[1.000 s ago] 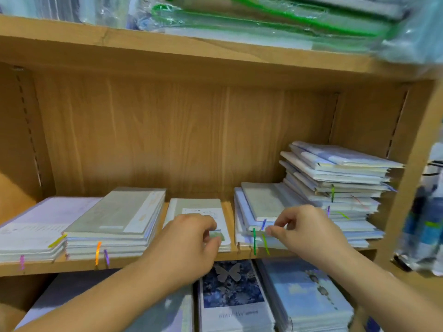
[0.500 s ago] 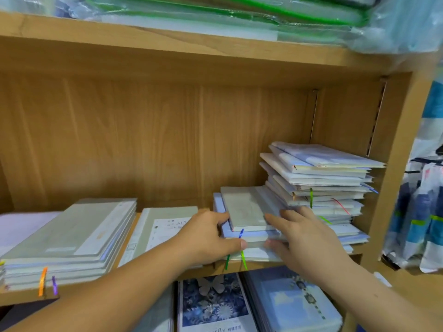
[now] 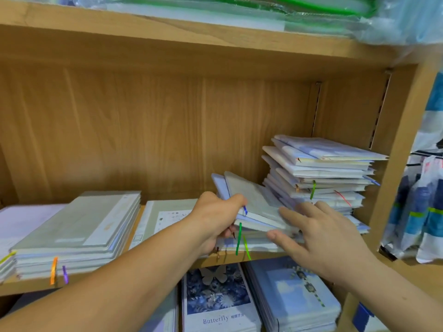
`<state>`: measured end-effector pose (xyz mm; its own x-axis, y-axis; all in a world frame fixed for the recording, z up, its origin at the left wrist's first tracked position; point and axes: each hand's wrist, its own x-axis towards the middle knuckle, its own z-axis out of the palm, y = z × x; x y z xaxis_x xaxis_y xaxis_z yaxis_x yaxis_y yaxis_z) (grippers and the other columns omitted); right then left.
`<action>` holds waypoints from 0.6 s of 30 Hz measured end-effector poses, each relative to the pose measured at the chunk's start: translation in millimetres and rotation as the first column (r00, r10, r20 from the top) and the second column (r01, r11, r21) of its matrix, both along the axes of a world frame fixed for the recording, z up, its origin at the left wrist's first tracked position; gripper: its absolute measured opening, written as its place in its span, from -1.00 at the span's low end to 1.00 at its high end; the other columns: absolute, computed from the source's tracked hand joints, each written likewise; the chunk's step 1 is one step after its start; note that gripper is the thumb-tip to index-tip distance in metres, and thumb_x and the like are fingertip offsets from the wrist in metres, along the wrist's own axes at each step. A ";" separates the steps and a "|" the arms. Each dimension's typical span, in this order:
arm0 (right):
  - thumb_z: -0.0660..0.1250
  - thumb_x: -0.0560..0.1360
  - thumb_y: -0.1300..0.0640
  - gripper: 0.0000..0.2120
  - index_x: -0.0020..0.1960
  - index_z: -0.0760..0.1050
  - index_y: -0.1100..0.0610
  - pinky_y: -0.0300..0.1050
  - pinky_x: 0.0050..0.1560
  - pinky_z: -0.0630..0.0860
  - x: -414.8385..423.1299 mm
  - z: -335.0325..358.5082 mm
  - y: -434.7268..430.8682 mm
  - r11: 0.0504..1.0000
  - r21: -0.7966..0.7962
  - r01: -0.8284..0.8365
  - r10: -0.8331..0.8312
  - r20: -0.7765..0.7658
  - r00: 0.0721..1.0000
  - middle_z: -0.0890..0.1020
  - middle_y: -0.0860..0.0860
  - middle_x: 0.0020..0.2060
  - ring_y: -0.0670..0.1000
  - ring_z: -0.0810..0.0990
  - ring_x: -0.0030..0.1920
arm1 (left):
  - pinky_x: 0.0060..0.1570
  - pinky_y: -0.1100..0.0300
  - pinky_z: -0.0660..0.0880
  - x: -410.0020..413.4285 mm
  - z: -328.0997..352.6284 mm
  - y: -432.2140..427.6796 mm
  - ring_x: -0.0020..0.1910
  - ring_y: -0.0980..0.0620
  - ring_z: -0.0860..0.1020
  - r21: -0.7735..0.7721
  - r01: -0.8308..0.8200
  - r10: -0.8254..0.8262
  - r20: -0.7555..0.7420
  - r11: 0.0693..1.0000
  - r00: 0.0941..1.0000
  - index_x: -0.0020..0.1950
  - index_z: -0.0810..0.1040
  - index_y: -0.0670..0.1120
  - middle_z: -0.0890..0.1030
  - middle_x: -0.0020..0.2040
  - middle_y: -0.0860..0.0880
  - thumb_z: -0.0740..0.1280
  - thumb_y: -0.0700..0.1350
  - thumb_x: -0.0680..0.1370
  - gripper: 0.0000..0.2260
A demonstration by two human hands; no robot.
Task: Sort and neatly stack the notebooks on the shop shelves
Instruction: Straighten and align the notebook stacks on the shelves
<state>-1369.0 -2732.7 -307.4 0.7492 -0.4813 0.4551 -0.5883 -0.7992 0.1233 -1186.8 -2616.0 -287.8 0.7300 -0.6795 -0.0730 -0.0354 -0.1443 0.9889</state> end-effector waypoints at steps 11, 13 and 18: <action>0.35 0.62 0.02 -0.81 0.10 0.70 0.05 0.24 -0.10 0.64 34.0 45.0 110.7 0.217 0.860 -0.462 -0.164 0.499 0.851 0.74 0.18 -0.09 0.19 0.64 -0.21 | -0.44 0.21 0.42 -1.1 8.7 144.8 -0.31 -0.05 0.47 -0.216 0.001 0.002 0.015 0.976 1.000 0.02 0.57 -0.27 0.56 -0.19 -0.17 0.28 -0.01 0.66 -0.69; 0.39 0.60 0.13 -0.81 0.20 0.63 0.02 0.10 -0.26 0.57 48.9 49.6 124.5 0.207 0.841 -0.500 -0.118 0.529 0.840 0.74 0.16 -0.06 0.18 0.63 -0.24 | -0.43 0.22 0.42 5.8 8.7 172.9 -0.40 0.01 0.44 -0.208 -0.023 0.049 0.120 0.978 0.992 -0.13 0.50 -0.13 0.50 -0.28 -0.10 0.29 0.01 0.67 -0.74; 0.44 0.57 0.05 -0.67 0.31 0.50 -0.09 -0.14 -0.39 0.59 100.4 52.3 175.7 0.378 0.755 -0.536 0.039 0.566 0.824 0.73 -0.04 -0.12 0.05 0.69 -0.25 | -0.30 0.19 0.27 47.0 13.1 243.3 -0.38 0.03 0.30 -0.119 -0.181 0.209 0.306 0.976 0.929 -0.22 0.43 -0.04 0.32 -0.43 0.04 0.29 0.08 0.67 -0.68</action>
<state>-1268.6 -2557.0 -255.1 0.7909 -0.5740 0.2120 -0.0789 -0.4392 -0.8949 -1139.8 -2372.8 -274.7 0.8244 -0.5146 0.2358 -0.3272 -0.0933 0.9404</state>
